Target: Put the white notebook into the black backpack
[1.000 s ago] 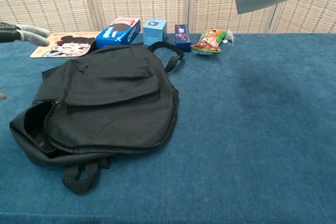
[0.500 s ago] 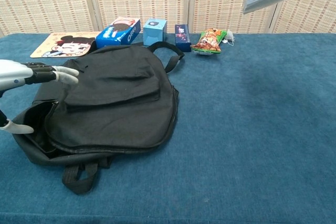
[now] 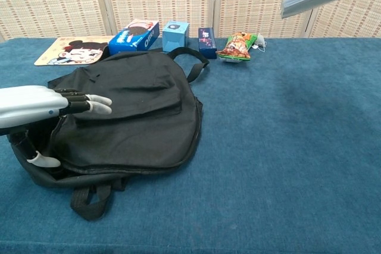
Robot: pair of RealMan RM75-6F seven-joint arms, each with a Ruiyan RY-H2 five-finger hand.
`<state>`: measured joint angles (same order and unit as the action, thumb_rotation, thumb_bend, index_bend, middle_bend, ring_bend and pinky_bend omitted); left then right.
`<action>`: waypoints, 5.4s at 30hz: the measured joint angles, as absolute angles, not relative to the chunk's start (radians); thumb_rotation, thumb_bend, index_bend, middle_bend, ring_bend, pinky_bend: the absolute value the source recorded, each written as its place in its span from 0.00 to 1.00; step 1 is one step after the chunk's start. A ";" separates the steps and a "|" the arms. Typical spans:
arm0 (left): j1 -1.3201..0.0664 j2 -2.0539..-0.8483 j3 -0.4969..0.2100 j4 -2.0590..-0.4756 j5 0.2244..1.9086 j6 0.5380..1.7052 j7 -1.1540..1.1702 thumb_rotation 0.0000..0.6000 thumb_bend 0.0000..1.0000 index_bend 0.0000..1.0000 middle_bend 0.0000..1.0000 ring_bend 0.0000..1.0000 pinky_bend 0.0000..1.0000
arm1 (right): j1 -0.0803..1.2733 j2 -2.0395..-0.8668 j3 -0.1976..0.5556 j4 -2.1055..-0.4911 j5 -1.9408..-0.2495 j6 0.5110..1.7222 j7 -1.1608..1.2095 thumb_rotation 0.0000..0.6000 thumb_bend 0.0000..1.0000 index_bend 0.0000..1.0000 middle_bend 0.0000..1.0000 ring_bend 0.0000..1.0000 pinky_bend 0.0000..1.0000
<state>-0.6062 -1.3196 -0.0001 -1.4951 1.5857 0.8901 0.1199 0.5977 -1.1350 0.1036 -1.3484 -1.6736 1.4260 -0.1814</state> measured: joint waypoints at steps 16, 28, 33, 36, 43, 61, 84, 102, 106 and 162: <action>-0.640 -1.441 -0.030 -1.405 1.493 0.871 0.068 1.00 0.20 0.21 0.00 0.09 0.03 | 0.572 -1.139 0.117 -1.340 -1.680 1.435 -0.168 1.00 0.48 0.68 0.43 0.18 0.08; -0.612 -1.525 -0.039 -1.262 1.583 1.084 -0.157 1.00 0.45 0.53 0.18 0.24 0.08 | 0.566 -1.153 0.129 -1.322 -1.679 1.436 -0.154 1.00 0.48 0.68 0.43 0.18 0.08; -0.598 -1.546 -0.039 -1.223 1.594 1.135 -0.215 1.00 0.52 0.67 0.27 0.29 0.11 | 0.567 -1.156 0.136 -1.324 -1.686 1.444 -0.150 1.00 0.48 0.68 0.43 0.18 0.08; -0.593 -1.559 -0.044 -1.209 1.584 1.147 -0.227 1.00 0.53 0.69 0.28 0.30 0.11 | 0.566 -1.153 0.138 -1.333 -1.694 1.454 -0.148 1.00 0.48 0.68 0.43 0.19 0.08; -0.592 -1.569 -0.096 -1.215 1.523 1.157 -0.232 1.00 0.53 0.69 0.28 0.30 0.11 | 0.565 -1.139 0.135 -1.381 -1.753 1.495 -0.133 1.00 0.48 0.68 0.43 0.20 0.08; -0.675 -1.513 -0.303 -1.304 1.190 1.004 -0.107 1.00 0.53 0.69 0.28 0.30 0.11 | 0.603 -1.178 0.088 -1.604 -2.041 1.586 -0.101 1.00 0.48 0.68 0.45 0.22 0.08; -0.741 -1.447 -0.374 -1.377 0.901 0.898 0.044 1.00 0.53 0.68 0.28 0.31 0.11 | 0.806 -1.514 0.101 -1.425 -2.019 1.309 -0.029 1.00 0.48 0.68 0.49 0.23 0.08; -0.744 -1.404 -0.356 -1.448 0.839 0.915 0.098 1.00 0.53 0.67 0.28 0.31 0.11 | 0.961 -1.777 0.106 -1.069 -1.966 1.224 0.007 1.00 0.48 0.68 0.52 0.24 0.05; -0.747 -1.392 -0.353 -1.471 0.827 0.913 0.107 1.00 0.53 0.67 0.28 0.31 0.11 | 0.993 -1.810 0.099 -1.004 -1.961 1.210 0.008 1.00 0.48 0.68 0.53 0.24 0.05; -0.730 -1.285 -0.317 -1.556 0.784 0.890 0.063 1.00 0.53 0.68 0.28 0.31 0.11 | 1.144 -1.980 0.000 -0.625 -1.830 1.154 0.205 1.00 0.46 0.57 0.51 0.24 0.05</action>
<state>-0.7302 -1.2853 -0.3167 -1.5559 0.7838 0.8901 0.0631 1.1442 -1.9795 0.0004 -0.6247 -1.8301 1.1537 0.2050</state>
